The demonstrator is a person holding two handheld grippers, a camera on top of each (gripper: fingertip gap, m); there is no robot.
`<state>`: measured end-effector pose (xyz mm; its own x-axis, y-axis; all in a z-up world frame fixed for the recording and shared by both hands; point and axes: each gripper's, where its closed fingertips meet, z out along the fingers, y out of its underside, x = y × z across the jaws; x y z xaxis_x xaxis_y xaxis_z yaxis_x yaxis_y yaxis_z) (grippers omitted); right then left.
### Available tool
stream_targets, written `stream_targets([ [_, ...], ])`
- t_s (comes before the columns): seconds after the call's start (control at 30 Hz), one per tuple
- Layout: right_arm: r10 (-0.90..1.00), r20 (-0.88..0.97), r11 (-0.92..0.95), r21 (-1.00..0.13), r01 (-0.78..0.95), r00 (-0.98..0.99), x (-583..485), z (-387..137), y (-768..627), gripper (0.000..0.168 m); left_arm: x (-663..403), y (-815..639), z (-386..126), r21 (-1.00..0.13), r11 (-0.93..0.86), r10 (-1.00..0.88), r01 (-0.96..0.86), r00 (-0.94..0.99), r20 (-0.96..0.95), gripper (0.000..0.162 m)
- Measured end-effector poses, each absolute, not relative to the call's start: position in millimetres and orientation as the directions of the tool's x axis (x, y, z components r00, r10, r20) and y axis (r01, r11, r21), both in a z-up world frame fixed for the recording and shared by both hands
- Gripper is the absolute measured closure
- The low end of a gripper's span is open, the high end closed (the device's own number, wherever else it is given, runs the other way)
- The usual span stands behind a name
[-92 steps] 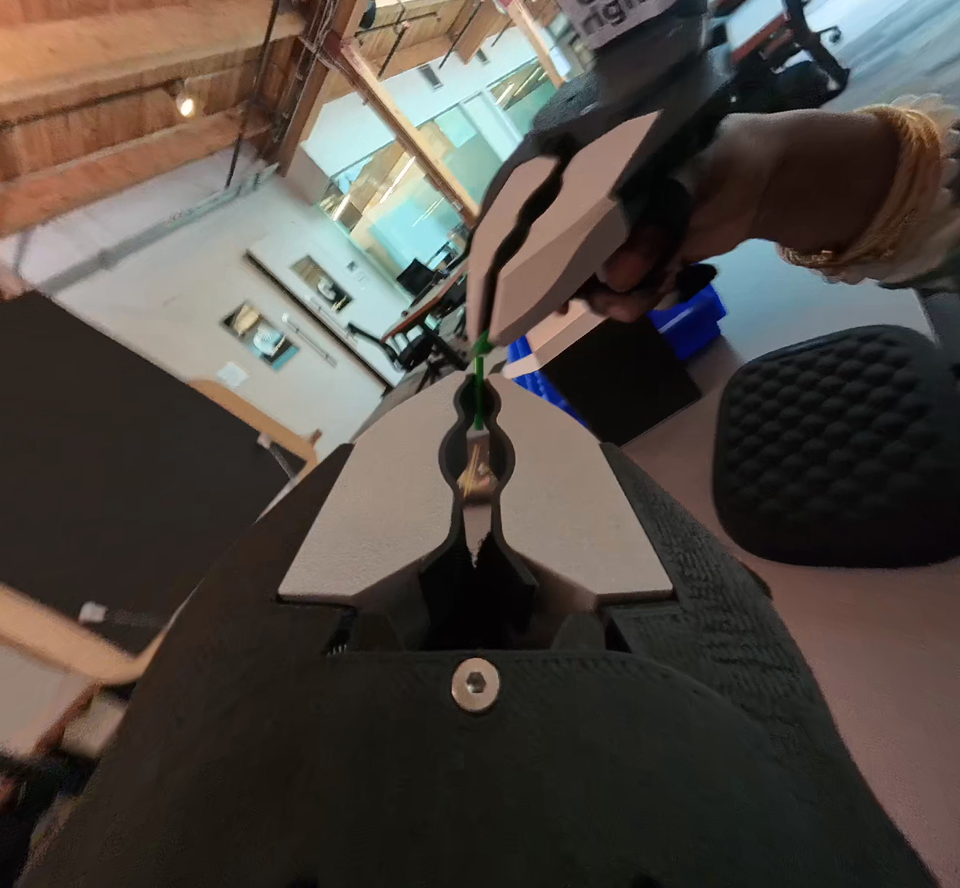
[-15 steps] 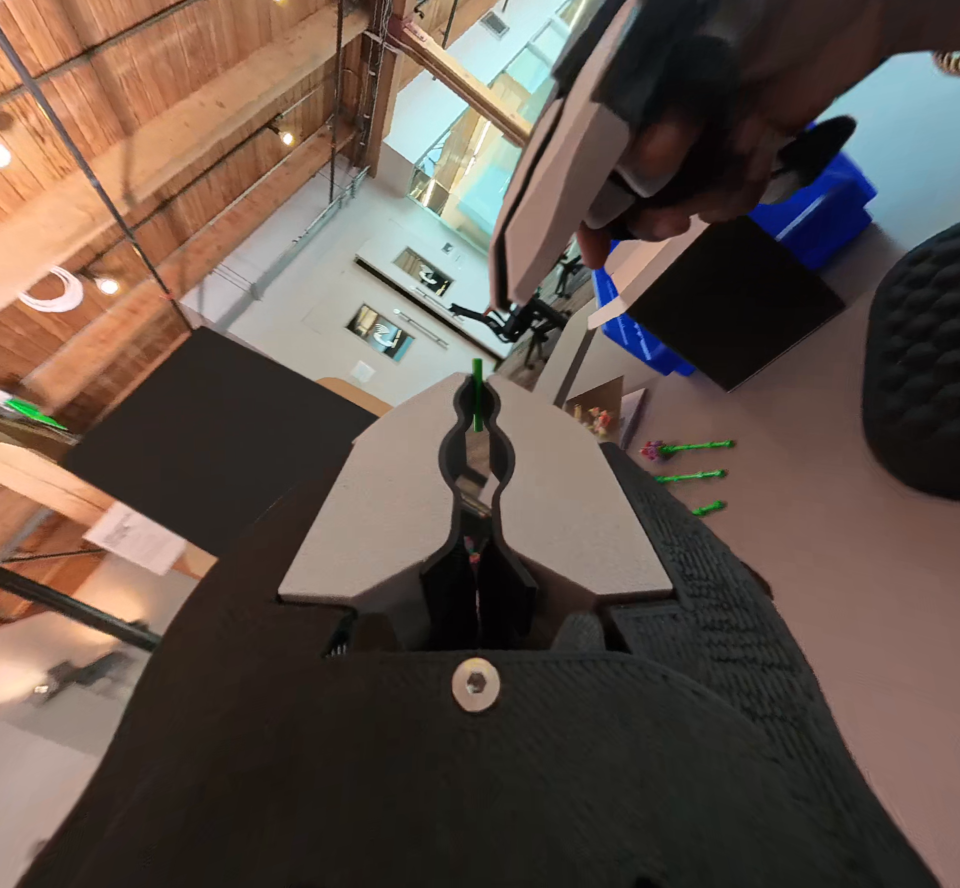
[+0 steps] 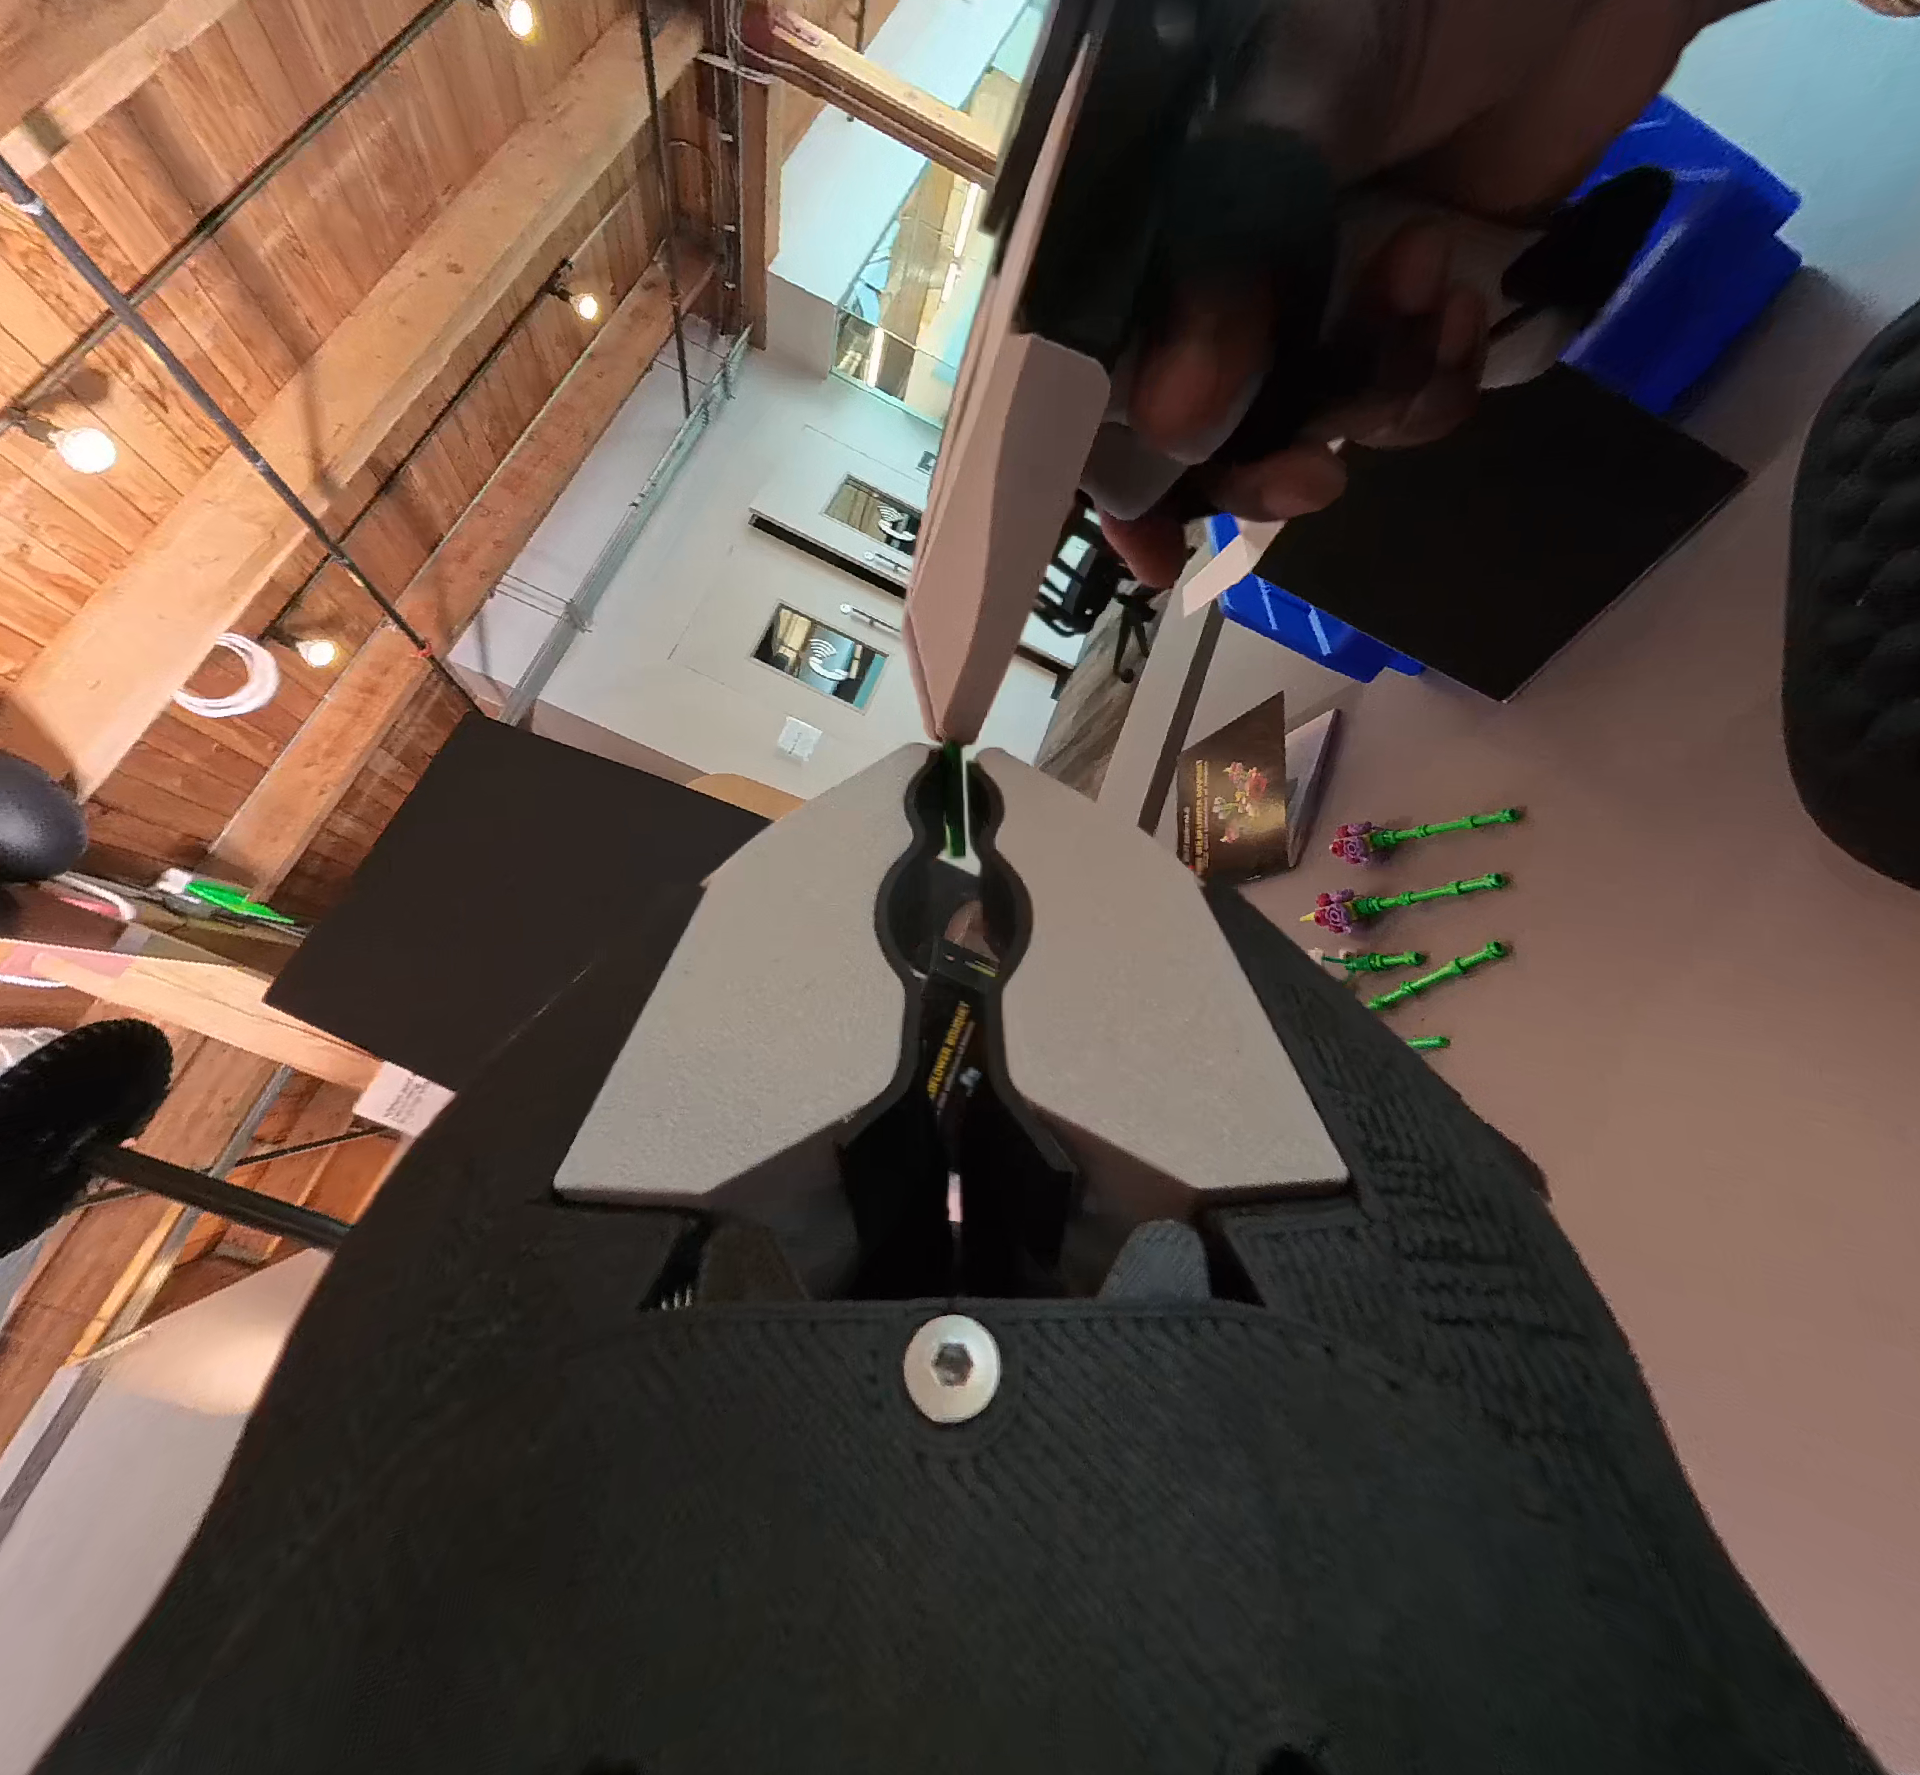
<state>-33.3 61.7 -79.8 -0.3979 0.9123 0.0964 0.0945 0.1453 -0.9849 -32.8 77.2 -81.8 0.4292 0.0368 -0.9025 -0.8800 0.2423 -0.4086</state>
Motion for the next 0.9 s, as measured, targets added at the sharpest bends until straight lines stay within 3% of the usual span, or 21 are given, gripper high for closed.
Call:
stream_targets([
  [0.13,0.937,0.170,0.216,-0.969,0.121,-0.306,-22.5,-75.7,84.1,0.165,-44.5,82.3,-87.1,-0.512,0.194,-0.033,-0.837,0.516,-0.856,0.145],
  [0.23,0.954,0.296,0.296,-0.925,0.236,-0.037,1.9,-72.6,144.4,0.165,-72.8,89.3,-92.0,-0.671,0.111,-0.080,-0.733,0.666,-0.742,0.144],
  [0.33,0.920,0.346,0.247,-0.876,0.414,0.183,40.0,-81.1,200.5,0.165,-101.6,98.9,-113.7,-0.840,-0.043,-0.168,-0.541,0.833,-0.528,0.143],
  [0.43,0.852,0.389,0.132,-0.806,0.577,0.349,79.2,-97.6,244.7,0.165,-104.6,102.7,-136.2,-0.935,-0.166,-0.298,-0.314,0.920,-0.256,0.138],
  [0.53,0.858,0.353,0.027,-0.756,0.654,0.373,96.3,-118.6,258.5,0.165,-108.7,106.3,-152.1,-0.942,-0.252,-0.321,-0.219,0.938,-0.132,0.138],
  [0.9,0.887,0.304,0.000,-0.752,0.659,0.348,92.9,-132.2,263.9,0.156,-122.4,112.2,-186.9,-0.885,-0.389,-0.296,-0.255,0.944,-0.142,0.136],
])
